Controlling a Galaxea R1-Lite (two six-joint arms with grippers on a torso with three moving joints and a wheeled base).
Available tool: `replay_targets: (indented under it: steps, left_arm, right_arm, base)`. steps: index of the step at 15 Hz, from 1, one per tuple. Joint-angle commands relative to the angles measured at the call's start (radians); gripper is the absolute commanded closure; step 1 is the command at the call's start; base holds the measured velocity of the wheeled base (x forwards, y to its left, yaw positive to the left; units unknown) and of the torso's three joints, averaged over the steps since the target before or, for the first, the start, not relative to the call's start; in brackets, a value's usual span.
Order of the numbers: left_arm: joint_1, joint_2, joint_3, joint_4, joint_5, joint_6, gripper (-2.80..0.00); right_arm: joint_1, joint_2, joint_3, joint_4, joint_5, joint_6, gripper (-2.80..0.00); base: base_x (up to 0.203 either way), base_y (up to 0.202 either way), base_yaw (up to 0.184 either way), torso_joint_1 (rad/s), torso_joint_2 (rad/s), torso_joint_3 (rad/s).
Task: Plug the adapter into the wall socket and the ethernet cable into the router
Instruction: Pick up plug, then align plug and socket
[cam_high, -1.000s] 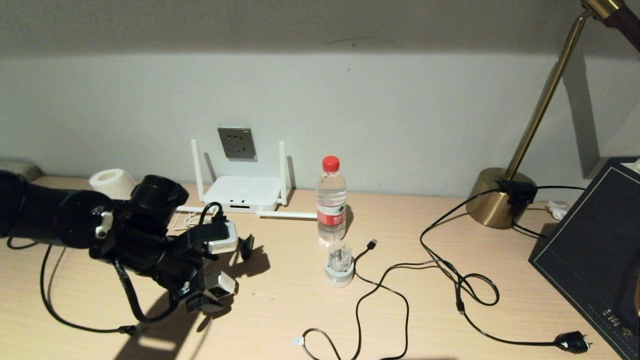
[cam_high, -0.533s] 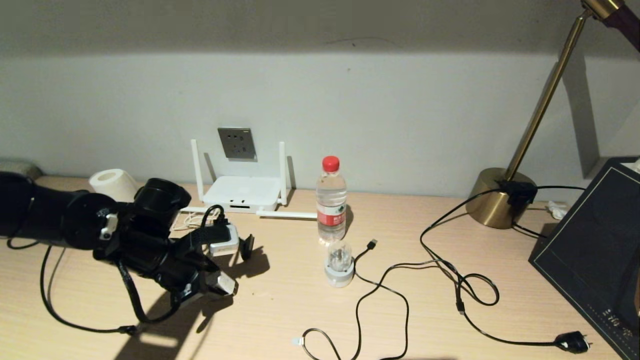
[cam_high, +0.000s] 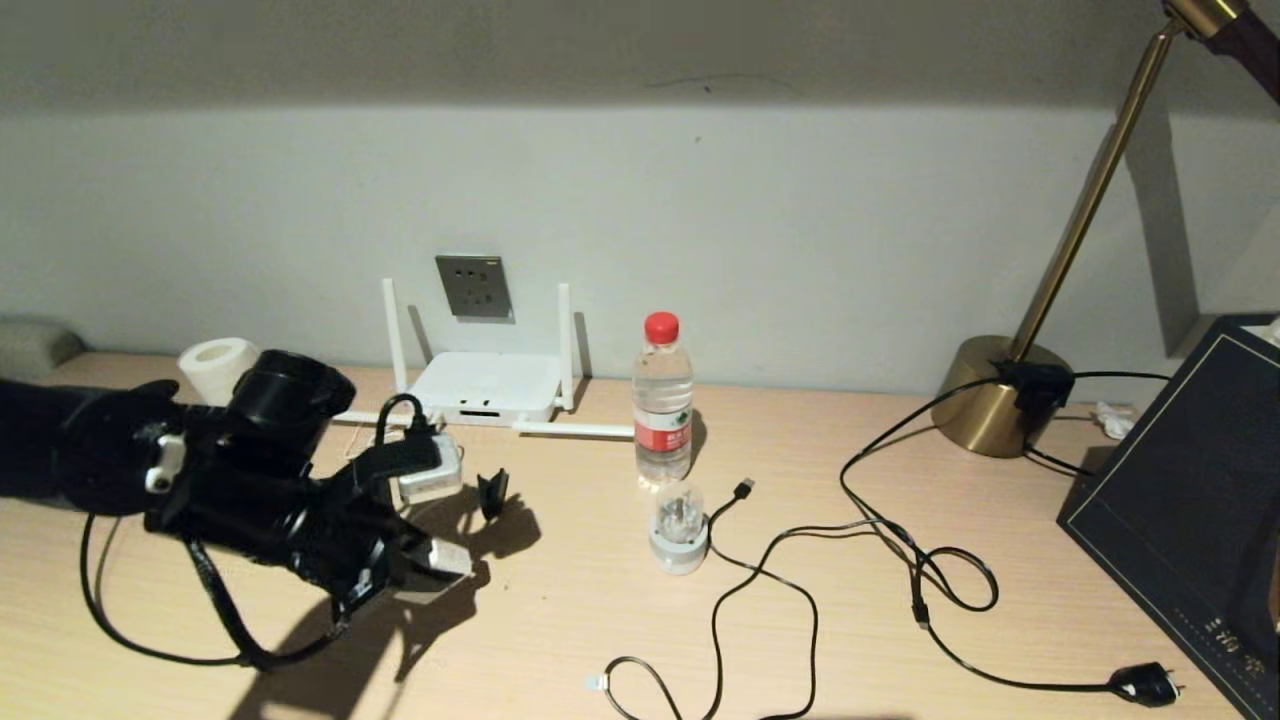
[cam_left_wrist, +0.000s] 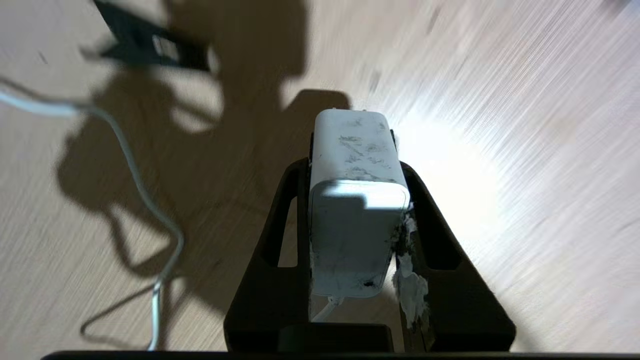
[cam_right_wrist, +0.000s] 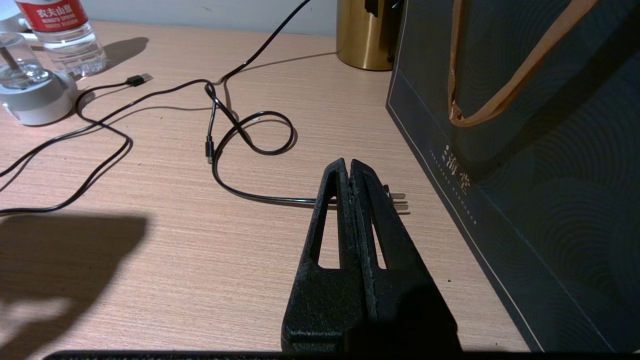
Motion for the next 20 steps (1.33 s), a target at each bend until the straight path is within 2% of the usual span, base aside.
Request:
replay_targets:
  steps: [1,2,3,5,8,9,11,13,15,20]
  left_arm:
    - [0.001,-0.070,0.002,-0.042,-0.132,-0.159,0.00]
    - [0.002,-0.093,0.006,-0.119,-0.169,-0.292,0.00]
    - [0.010,-0.114,0.027,-0.246,-0.188,-0.419,0.00]
    - [0.047,-0.127,0.136,-0.557,-0.190,-0.562,0.00]
    - [0.122,0.005,0.286,-1.110,-0.103,-0.712,0.00]
    - [0.134,0.085,0.314,-1.264,-0.062,-0.749,0.00]
    - [0.148,0.233,0.312,-1.488,0.024,-0.794,0.00]
    - [0.150,0.354,0.213,-1.614,0.115,-0.813,0.00]
    - [0.147,0.438,0.098,-1.661,0.184,-0.825,0.00]
    - [0.132,0.513,-0.034,-1.675,0.199,-0.828,0.00]
  right_arm:
    - [0.000,0.000,0.011,0.000,0.000,0.000,0.00]
    - [0.000,0.000,0.011,0.000,0.000,0.000,0.00]
    - [0.000,0.000,0.011,0.000,0.000,0.000,0.00]
    - [0.000,0.000,0.011,0.000,0.000,0.000,0.00]
    - [0.000,0.000,0.011,0.000,0.000,0.000,0.00]
    - [0.000,0.000,0.011,0.000,0.000,0.000,0.00]
    - [0.000,0.000,0.011,0.000,0.000,0.000,0.00]
    - [0.000,0.000,0.011,0.000,0.000,0.000,0.00]
    - [0.000,0.000,0.011,0.000,0.000,0.000,0.00]
    - [0.000,0.000,0.011,0.000,0.000,0.000,0.00]
  base:
    - [0.000,0.000,0.000,0.000,0.00,0.000]
    - [0.000,0.000,0.000,0.000,0.00,0.000]
    - [0.000,0.000,0.000,0.000,0.00,0.000]
    - [0.000,0.000,0.000,0.000,0.00,0.000]
    - [0.000,0.000,0.000,0.000,0.00,0.000]
    - [0.000,0.000,0.000,0.000,0.00,0.000]
    - [0.000,0.000,0.000,0.000,0.00,0.000]
    - [0.000,0.000,0.000,0.000,0.00,0.000]
    - [0.000,0.000,0.000,0.000,0.00,0.000]
    - [0.000,0.000,0.000,0.000,0.00,0.000]
